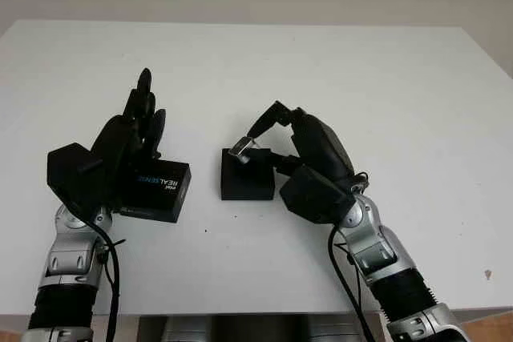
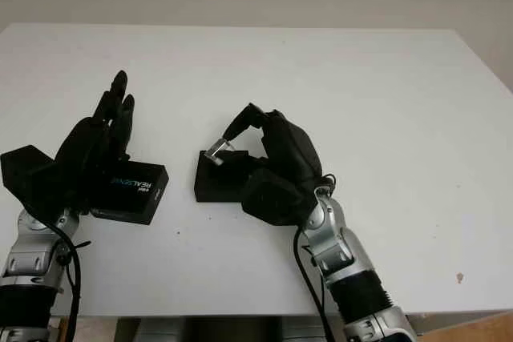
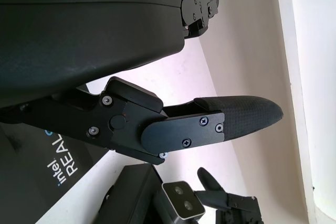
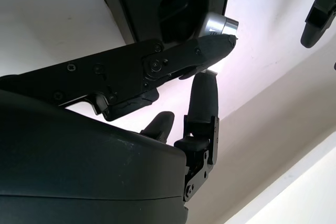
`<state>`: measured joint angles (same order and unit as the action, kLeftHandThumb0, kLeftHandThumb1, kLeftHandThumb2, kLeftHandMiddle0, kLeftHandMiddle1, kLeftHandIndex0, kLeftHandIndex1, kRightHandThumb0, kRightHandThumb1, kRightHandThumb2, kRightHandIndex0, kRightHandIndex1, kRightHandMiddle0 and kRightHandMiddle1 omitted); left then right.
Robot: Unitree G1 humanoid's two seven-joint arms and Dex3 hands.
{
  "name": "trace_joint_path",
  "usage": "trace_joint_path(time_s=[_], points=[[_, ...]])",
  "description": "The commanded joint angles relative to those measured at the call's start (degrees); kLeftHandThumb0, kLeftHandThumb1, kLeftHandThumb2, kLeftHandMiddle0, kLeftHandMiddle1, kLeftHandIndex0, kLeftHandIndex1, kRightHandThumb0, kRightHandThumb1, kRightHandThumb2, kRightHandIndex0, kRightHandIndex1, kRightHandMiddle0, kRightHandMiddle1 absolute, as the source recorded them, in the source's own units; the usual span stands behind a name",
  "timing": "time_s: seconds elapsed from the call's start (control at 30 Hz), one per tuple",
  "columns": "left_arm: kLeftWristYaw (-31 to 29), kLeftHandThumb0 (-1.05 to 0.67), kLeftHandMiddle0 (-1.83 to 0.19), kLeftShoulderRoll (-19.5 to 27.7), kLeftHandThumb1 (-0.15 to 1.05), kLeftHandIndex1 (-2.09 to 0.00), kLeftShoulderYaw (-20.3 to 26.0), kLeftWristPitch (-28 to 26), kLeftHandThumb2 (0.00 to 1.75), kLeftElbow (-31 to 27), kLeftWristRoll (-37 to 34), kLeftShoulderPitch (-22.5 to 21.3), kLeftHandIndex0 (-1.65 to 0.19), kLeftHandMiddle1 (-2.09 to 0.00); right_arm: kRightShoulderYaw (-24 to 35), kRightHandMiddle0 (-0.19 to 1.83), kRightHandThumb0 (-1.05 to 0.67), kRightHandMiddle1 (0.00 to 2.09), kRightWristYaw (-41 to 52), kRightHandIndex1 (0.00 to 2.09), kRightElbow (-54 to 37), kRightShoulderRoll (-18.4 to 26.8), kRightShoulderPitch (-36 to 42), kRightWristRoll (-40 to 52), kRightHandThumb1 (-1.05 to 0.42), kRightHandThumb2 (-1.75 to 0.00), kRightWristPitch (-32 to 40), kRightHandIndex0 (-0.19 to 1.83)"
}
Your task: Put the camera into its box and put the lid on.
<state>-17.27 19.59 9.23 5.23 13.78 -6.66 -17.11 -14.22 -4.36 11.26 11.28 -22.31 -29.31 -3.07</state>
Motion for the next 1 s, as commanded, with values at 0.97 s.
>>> trace_joint_path(time_s=[0.97], points=[[1.2,-0.90,0.19,0.4,1.05,0.00,-0.1,0.4,0.58,0.0,1.1,-0.9,0.19,0.00,-2.9,0.35,-0.53,0.92,13.5,0.48,-17.9,4.5,3.4,-9.7,-0.90,-0.05,11.9,0.20]])
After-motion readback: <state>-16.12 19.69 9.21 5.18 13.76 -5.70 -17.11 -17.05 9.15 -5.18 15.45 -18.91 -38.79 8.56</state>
